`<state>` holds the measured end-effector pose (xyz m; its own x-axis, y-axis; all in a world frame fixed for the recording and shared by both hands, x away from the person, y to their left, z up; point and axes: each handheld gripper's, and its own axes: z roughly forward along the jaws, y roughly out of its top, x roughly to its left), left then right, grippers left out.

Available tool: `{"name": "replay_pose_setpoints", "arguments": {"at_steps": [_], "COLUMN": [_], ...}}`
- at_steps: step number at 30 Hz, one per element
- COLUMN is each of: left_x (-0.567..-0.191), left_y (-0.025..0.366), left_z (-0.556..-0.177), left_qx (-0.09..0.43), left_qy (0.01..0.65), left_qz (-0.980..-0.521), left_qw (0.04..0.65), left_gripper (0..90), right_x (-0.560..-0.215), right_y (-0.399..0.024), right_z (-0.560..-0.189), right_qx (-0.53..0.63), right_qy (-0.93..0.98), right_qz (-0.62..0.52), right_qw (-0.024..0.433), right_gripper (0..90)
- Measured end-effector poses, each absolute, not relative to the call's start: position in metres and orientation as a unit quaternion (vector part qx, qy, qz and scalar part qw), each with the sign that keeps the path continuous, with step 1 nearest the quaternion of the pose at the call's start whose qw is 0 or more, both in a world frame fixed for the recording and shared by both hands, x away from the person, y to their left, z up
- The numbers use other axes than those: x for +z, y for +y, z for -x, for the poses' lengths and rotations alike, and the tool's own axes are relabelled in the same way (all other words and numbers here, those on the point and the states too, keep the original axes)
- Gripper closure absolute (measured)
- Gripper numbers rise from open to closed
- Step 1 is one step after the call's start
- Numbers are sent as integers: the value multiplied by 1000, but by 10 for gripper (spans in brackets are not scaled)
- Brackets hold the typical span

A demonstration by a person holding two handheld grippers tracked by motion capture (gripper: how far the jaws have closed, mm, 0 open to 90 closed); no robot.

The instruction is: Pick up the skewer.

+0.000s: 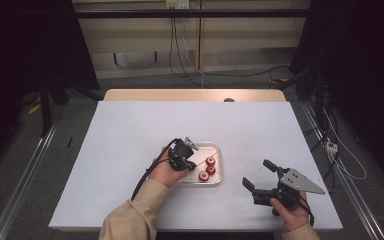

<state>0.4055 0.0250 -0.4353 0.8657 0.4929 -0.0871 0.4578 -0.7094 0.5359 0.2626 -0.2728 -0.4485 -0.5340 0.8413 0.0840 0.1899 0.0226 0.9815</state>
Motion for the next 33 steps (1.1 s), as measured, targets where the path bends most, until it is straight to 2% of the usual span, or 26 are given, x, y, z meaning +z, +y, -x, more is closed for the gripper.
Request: {"name": "replay_pose_setpoints", "arguments": {"at_steps": [12, 33], "left_x": [-426, -420], "left_y": [30, 48], "left_z": [-405, -396], "left_qx": [28, 19], "left_qy": [274, 281], "left_qz": [-917, -923], "left_qw": [288, 261], "left_gripper": [893, 892], "right_x": [-448, -447], "right_y": [-274, -272], "right_z": [-262, -262], "right_qx": [580, 581], "right_qy": [653, 653], "right_qz": [-393, -393], "right_qw": [287, 286], "right_gripper": [31, 31]}}
